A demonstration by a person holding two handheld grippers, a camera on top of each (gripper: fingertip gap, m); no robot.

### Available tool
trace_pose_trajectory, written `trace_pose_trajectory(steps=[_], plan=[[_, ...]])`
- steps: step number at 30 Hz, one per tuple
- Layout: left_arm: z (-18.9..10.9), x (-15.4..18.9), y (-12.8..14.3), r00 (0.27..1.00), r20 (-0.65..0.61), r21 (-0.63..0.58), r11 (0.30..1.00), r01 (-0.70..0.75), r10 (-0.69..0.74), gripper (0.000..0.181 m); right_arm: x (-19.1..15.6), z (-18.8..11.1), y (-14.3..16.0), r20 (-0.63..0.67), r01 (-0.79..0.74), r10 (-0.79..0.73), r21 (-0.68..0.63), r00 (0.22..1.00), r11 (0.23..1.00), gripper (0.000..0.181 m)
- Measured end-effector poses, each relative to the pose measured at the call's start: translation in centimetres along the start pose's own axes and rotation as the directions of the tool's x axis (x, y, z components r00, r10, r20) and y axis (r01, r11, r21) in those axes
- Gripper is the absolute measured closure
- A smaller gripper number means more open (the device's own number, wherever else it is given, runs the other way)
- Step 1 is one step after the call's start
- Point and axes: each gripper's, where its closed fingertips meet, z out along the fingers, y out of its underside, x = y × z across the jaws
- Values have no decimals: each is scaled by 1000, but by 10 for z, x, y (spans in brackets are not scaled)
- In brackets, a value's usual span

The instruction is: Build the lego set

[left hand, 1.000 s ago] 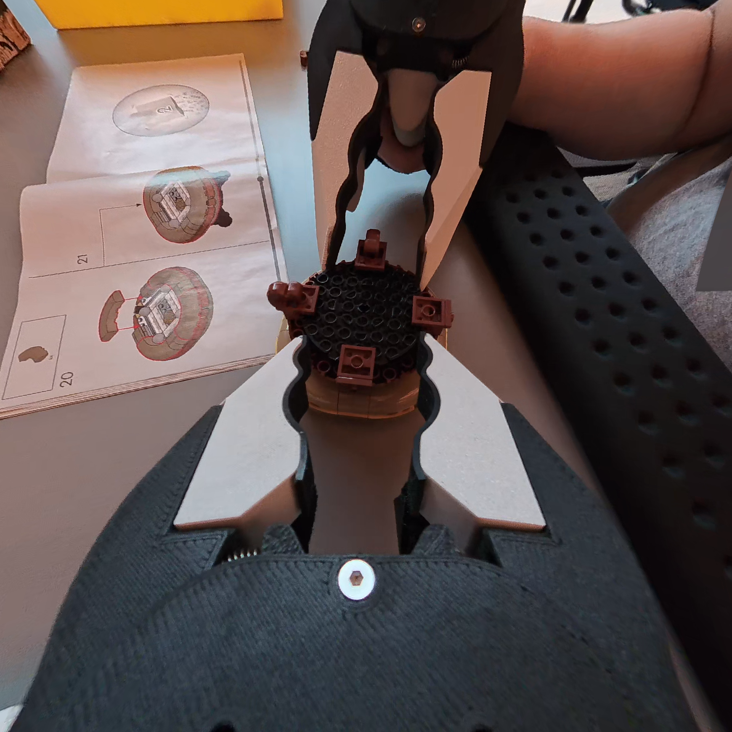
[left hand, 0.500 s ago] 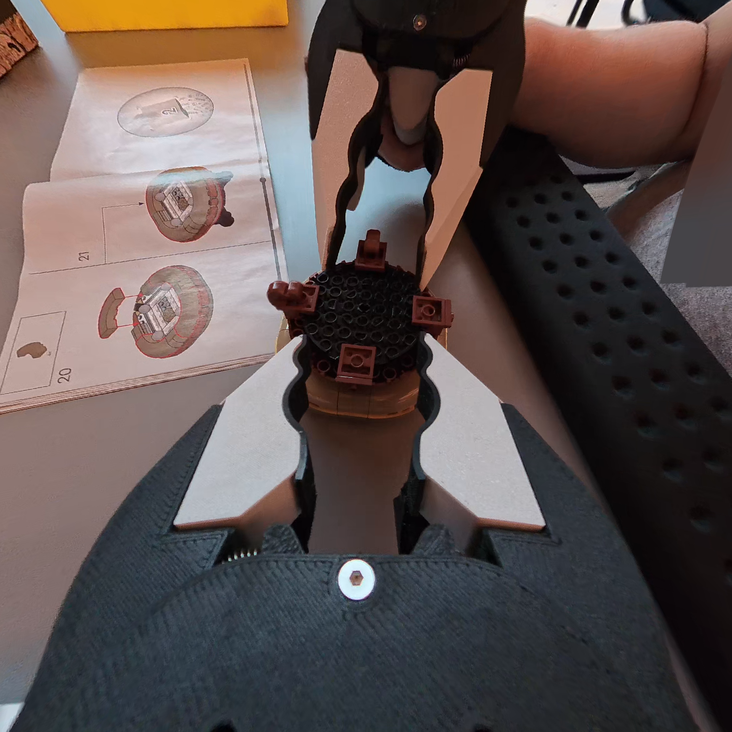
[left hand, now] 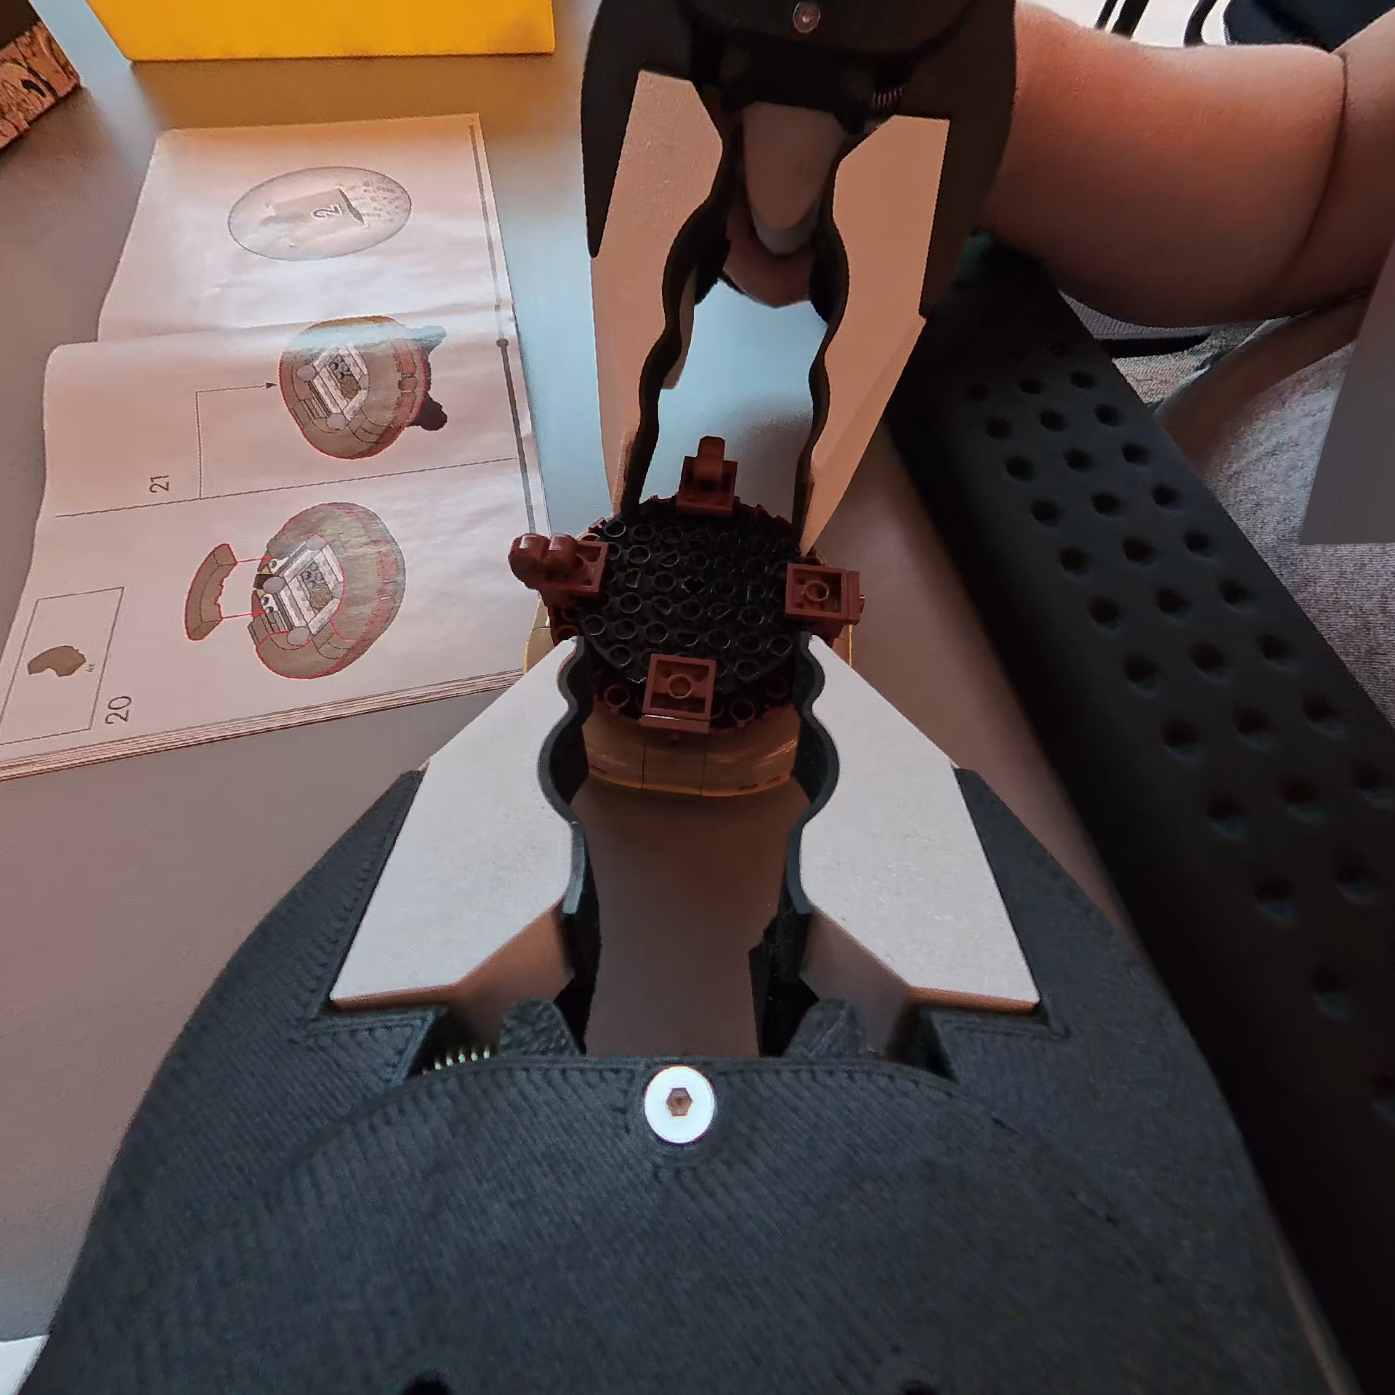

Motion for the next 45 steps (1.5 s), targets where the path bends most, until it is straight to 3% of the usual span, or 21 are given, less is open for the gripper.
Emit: trace_pose_trajectory(steps=[11, 15, 18, 25, 32, 38, 45], plan=[[0, 0, -1, 1000, -8, -30, 1000, -10, 10, 128, 2, -7, -11, 53, -81, 73, 153, 996, 985, 135], [0, 0, -1, 1000, -2, -44, 999, -15, 15, 128, 5, -8, -16, 50, -69, 63, 133, 997, 989, 134], [0, 0, -1, 1000, -1, -45, 999, -14, 14, 128, -1, -7, -24, 83, -70, 58, 143, 995, 987, 150], [1, 0, -1, 1000, 2, -51, 999, -14, 14, 128, 2, 6, -14, 79, -62, 60, 22, 995, 998, 160], [2, 0, -1, 1000, 11, -77, 997, -2, 3, 128, 2, 7, -11, 92, -15, 23, -92, 995, 996, 159], [2, 1, -1, 1000, 24, -85, 996, -4, 6, 128, 1, 7, -9, 71, 86, -70, -269, 995, 959, 158], [3, 1, -1, 1000, 10, -72, 997, 27, -26, 128, 2, 7, -7, 79, 71, -44, -376, 996, 924, 158]])
